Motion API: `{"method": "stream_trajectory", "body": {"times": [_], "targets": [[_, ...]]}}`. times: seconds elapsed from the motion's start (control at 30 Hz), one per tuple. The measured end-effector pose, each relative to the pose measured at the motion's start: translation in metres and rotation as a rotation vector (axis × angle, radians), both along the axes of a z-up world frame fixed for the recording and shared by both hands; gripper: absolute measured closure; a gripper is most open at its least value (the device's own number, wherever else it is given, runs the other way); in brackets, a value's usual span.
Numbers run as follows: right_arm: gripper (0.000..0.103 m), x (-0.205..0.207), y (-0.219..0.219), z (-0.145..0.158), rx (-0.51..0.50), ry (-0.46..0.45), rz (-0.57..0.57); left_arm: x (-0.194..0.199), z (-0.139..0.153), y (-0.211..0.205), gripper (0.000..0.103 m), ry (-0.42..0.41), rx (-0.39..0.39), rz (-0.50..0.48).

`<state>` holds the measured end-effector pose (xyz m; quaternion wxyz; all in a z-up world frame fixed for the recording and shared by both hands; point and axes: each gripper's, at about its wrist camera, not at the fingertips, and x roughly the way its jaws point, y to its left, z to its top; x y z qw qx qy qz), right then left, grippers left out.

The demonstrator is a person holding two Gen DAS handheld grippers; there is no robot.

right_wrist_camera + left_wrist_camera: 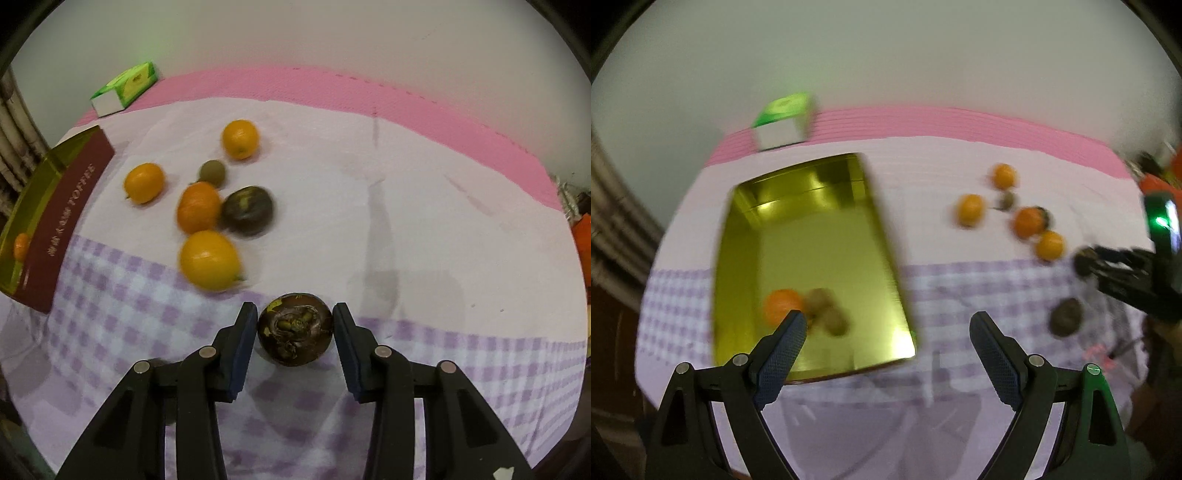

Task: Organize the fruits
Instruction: 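Grasp another dark brown mangosteen with the left gripper while the right gripper holds its mangosteen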

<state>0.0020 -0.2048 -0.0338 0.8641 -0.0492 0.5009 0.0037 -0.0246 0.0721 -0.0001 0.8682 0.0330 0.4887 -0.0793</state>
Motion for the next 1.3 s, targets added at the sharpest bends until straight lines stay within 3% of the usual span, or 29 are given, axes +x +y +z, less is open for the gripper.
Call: {"method": "stream_trajectory", "body": {"times": [0.23,0.5,0.97,1.3], "targets": [[0.064,-0.003,-0.032,0.0,-0.035,-0.052,-0.027,-0.002,-0.003,-0.071,0.013,0.024,-0.052,-0.176],[0.063,-0.008,-0.048,-0.004,-0.011,-0.089,-0.028,-0.003,-0.03,-0.127,0.013,0.083,-0.058,-0.262],[0.063,-0.017,-0.061,-0.006,0.028,-0.089,-0.004,0.013,-0.068,-0.154,0.016,0.167,-0.022,-0.189],[0.063,-0.019,-0.067,-0.008,0.056,-0.094,-0.016,0.018,-0.079,-0.167,0.03,0.172,-0.007,-0.181]]}}
